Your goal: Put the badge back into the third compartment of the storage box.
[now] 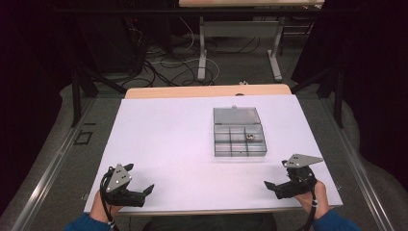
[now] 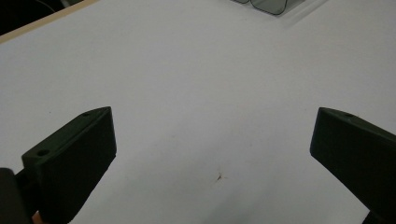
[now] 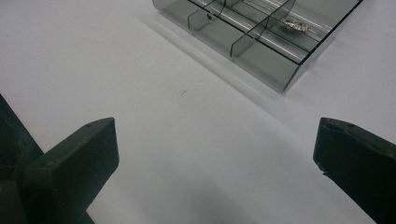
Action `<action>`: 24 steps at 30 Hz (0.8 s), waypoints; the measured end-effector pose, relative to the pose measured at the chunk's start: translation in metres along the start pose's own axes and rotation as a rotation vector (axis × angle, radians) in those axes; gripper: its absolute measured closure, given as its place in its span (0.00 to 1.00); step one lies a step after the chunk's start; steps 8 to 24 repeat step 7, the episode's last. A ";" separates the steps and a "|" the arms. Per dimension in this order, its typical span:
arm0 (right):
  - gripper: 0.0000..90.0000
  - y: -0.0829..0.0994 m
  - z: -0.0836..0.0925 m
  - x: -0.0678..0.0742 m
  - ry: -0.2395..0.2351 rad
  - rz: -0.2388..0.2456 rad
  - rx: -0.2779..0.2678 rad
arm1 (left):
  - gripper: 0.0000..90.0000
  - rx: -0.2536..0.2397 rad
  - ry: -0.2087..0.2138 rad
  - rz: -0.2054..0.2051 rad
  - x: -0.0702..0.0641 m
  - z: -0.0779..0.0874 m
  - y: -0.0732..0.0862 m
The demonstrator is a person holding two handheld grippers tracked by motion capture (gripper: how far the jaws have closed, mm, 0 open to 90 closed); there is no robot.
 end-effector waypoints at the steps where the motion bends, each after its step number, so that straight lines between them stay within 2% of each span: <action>1: 0.00 0.002 0.001 0.000 -0.003 -0.002 0.014 | 0.01 -0.001 -0.001 0.000 0.000 0.000 0.000; 2: 0.00 0.003 0.001 0.001 0.000 -0.012 0.006 | 0.01 0.002 0.008 0.009 -0.001 0.000 0.000; 3: 0.00 0.006 0.001 0.001 0.009 -0.008 0.000 | 0.01 0.007 0.003 -0.002 0.000 0.000 0.000; 5: 0.00 0.010 0.002 0.002 0.019 -0.019 0.002 | 0.00 0.010 0.005 0.001 0.000 -0.001 0.000; 7: 0.00 0.014 0.002 0.001 0.034 -0.021 -0.018 | 0.00 0.012 0.006 0.002 0.000 -0.001 0.000; 24: 0.00 0.014 0.002 0.001 0.034 -0.021 -0.018 | 0.00 0.012 0.006 0.002 0.000 -0.001 0.000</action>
Point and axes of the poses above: each handheld gripper's, and its own axes: z roughly backward along the jaws, y roughly out of its underside, x roughly to its left, the point moved 1 cm from there along -z, roughly forward along the jaws, and after that the axes turned 8 degrees about z, right-handed, at the moved point
